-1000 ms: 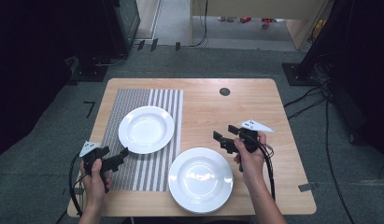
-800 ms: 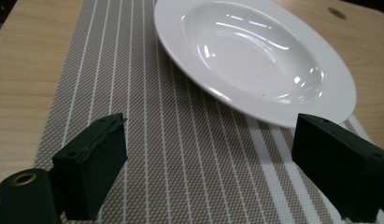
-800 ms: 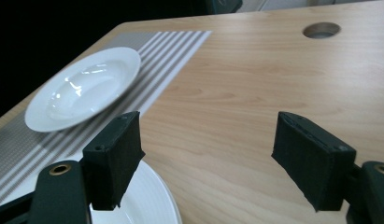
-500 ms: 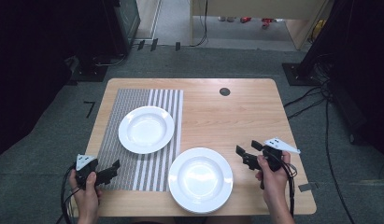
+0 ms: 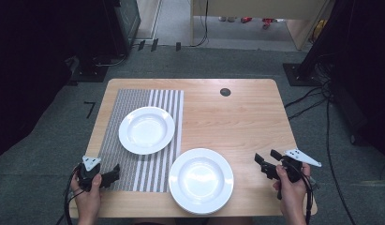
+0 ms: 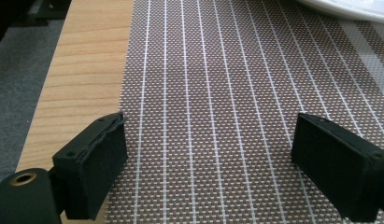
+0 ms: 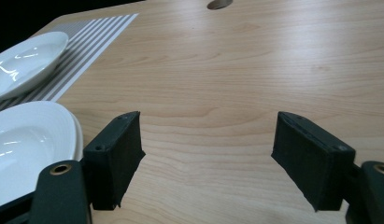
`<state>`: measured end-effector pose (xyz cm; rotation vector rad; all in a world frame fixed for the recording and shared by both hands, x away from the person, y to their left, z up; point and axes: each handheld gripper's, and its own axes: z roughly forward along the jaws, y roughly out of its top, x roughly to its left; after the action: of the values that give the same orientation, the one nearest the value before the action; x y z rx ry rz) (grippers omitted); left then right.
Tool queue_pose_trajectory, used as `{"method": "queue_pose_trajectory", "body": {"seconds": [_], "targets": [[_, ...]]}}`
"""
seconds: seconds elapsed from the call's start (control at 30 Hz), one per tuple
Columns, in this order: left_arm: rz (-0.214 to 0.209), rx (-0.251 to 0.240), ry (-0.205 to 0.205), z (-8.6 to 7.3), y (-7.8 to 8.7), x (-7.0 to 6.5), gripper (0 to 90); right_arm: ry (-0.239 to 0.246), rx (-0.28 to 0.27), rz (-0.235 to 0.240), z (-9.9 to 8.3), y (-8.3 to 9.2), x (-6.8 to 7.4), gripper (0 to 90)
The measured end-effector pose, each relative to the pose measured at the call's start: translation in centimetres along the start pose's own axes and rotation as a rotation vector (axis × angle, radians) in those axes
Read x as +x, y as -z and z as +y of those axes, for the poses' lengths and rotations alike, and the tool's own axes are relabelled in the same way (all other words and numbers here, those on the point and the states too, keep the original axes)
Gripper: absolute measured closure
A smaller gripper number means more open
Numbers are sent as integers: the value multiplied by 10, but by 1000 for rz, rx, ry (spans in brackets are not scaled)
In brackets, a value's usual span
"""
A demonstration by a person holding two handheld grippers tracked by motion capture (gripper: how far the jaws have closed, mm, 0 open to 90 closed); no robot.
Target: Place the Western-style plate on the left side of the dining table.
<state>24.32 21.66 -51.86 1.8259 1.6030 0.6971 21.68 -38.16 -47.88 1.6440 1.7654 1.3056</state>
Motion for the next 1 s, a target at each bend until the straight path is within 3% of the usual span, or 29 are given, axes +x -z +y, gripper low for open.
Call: {"method": "queue_pose_trajectory", "body": {"seconds": [0.43, 0.5, 1.0], "targets": [[1, 1, -1, 0, 0, 0, 104, -33, -4, -102, -11, 12, -33, 247], [0, 1, -1, 0, 0, 0, 104, -46, -2, -120, -13, 14, -43, 247], [0, 1, -1, 0, 0, 0, 105, -83, 33, -247, -26, 24, -81, 247]]}}
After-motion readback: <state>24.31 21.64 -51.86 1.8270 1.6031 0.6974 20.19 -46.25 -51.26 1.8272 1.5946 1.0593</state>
